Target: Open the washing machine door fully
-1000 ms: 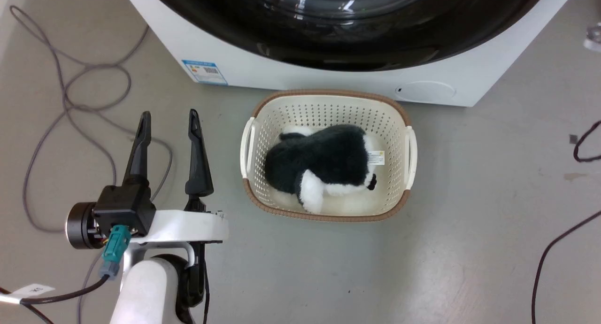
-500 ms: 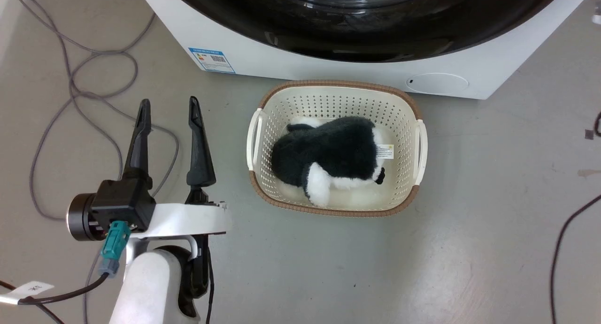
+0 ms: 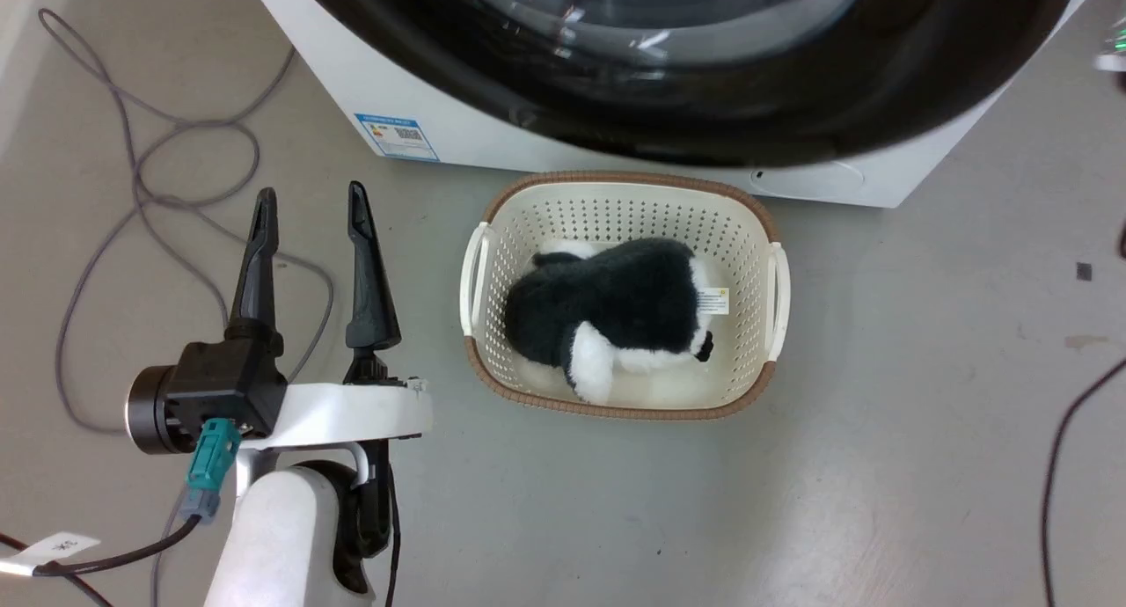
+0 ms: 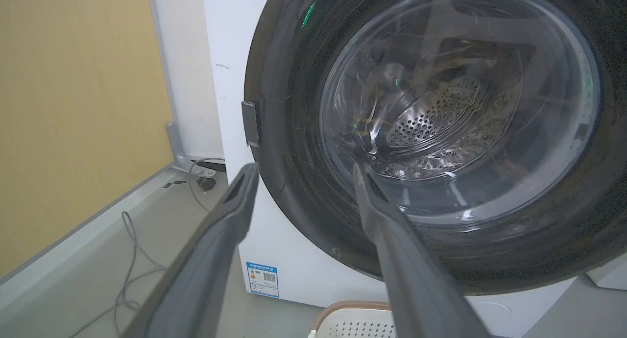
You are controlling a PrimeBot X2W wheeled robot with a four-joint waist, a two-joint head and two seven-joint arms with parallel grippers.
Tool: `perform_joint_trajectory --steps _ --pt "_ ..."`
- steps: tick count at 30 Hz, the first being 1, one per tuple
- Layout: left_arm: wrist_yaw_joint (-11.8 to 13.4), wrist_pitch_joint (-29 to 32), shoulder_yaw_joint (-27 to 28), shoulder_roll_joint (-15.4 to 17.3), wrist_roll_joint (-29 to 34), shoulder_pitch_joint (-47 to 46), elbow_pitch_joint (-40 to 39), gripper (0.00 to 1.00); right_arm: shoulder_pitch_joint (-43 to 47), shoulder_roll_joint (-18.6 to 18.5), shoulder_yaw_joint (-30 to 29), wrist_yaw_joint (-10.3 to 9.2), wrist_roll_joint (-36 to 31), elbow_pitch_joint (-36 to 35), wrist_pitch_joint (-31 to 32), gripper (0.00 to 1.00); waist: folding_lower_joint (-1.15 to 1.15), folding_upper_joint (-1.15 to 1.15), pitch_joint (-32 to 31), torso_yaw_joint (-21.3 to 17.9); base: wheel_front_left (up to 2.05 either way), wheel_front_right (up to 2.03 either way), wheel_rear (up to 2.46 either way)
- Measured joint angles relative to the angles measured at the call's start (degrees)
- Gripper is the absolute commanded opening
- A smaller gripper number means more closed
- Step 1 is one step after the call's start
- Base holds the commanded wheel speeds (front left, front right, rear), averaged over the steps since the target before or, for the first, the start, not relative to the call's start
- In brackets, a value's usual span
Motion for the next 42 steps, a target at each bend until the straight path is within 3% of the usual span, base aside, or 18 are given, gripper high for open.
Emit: perform_joint_trajectory --steps 12,31,42 --pt "-0.02 -1.14 1.27 0.00 -0.02 1.66 1.15 1.00 2.76 0.53 3.67 0.01 6.48 0.42 6.71 0.00 0.00 0.00 -3.52 -1.48 0.00 0.00 0.00" --pt "-2.71 -1.15 1.86 -0.01 2.85 9.11 5.30 1.00 28.50 4.93 13.14 0.09 6.89 -19.58 16.40 0.00 0.00 0.00 -14.55 -4.91 0.00 0.00 0.00" --pt "-3.21 -1.15 2.00 0.00 6.68 13.22 8.08 1.00 42.85 10.35 19.78 0.09 7.81 -31.21 17.97 0.00 -0.01 0.00 -20.15 -5.95 0.00 0.00 0.00"
